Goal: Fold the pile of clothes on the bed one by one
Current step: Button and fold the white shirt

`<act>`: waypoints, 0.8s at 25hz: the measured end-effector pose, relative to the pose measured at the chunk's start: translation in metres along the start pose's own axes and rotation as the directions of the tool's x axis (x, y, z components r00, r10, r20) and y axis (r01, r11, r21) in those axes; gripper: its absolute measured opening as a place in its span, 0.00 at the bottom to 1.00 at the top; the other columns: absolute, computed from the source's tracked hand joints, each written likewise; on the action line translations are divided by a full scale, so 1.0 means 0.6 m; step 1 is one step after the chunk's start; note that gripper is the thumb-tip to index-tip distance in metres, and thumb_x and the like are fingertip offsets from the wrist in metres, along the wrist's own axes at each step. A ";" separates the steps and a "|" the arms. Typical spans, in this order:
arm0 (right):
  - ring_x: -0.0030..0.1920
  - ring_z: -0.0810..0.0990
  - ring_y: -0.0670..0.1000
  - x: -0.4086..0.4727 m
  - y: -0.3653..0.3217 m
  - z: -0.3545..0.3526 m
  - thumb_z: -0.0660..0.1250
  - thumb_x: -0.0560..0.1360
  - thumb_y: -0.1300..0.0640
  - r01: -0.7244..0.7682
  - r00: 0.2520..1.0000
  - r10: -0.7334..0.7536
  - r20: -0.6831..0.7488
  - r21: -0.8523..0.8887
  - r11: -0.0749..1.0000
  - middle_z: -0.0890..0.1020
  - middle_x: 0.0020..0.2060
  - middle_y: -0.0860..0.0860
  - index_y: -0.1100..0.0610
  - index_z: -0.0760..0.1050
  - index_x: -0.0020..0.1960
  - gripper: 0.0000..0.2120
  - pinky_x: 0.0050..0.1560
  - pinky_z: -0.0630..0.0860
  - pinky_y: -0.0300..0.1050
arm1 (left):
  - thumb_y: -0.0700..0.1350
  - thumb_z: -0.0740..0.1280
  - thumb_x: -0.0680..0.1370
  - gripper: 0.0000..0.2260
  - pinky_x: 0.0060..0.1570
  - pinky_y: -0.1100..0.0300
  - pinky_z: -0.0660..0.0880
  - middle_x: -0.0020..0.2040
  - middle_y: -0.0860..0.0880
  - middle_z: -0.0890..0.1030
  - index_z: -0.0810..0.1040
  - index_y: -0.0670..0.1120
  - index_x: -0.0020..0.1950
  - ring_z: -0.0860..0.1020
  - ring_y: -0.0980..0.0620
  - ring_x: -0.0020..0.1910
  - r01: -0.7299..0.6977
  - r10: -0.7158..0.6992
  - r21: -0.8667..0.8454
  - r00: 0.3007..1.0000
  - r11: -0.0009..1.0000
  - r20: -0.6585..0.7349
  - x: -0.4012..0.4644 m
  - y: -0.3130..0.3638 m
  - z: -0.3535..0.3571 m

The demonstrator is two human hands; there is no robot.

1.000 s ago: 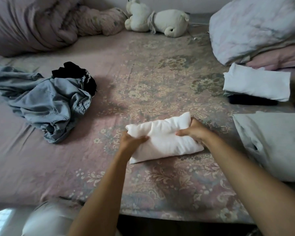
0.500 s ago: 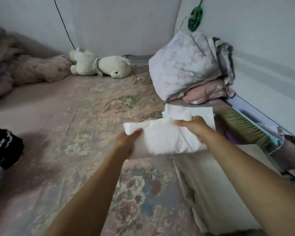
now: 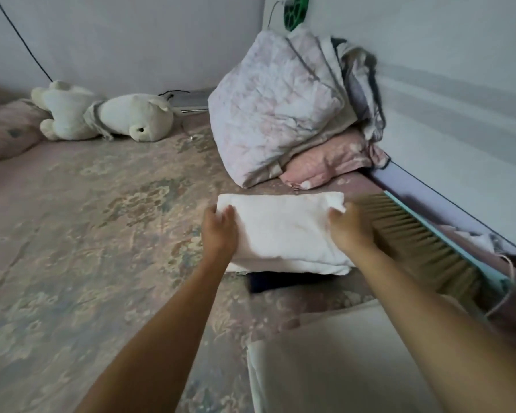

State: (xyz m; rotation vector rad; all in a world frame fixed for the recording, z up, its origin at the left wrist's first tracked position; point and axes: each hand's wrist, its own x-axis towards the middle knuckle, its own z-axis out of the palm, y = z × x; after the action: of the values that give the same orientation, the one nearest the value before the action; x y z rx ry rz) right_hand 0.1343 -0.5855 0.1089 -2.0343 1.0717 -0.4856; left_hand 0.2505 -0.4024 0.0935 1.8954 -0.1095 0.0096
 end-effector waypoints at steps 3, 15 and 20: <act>0.64 0.71 0.64 -0.022 -0.007 0.000 0.58 0.78 0.57 0.077 0.988 -0.113 -0.104 -0.307 0.948 0.72 0.64 0.65 0.63 0.62 0.71 0.23 0.59 0.69 0.54 | 0.49 0.58 0.81 0.18 0.47 0.60 0.64 0.60 0.41 0.75 0.68 0.39 0.67 0.73 0.45 0.54 0.000 -0.018 0.217 0.997 0.976 0.078 0.014 0.004 -0.010; 0.77 0.41 0.53 -0.092 -0.041 0.031 0.43 0.80 0.41 0.516 0.857 -0.320 0.405 -0.651 0.557 0.44 0.77 0.52 0.48 0.43 0.78 0.28 0.72 0.41 0.62 | 0.61 0.40 0.79 0.32 0.68 0.43 0.64 0.73 0.44 0.66 0.65 0.46 0.74 0.66 0.46 0.72 -0.708 0.272 0.610 0.703 0.357 0.657 -0.047 -0.025 -0.066; 0.69 0.71 0.52 -0.305 -0.081 0.103 0.47 0.74 0.37 0.891 0.452 -0.616 0.644 -0.353 0.285 0.73 0.68 0.52 0.50 0.72 0.68 0.31 0.65 0.68 0.56 | 0.72 0.29 0.70 0.45 0.73 0.52 0.42 0.77 0.46 0.54 0.58 0.48 0.77 0.53 0.45 0.76 -0.436 0.146 0.769 0.896 0.468 0.419 -0.147 -0.140 -0.402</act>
State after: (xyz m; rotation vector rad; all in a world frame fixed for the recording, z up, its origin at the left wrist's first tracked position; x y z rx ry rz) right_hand 0.0936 -0.3906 0.1113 -3.1116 -0.2166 -0.0970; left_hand 0.1808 -0.1415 0.0865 2.8569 -0.7858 0.0170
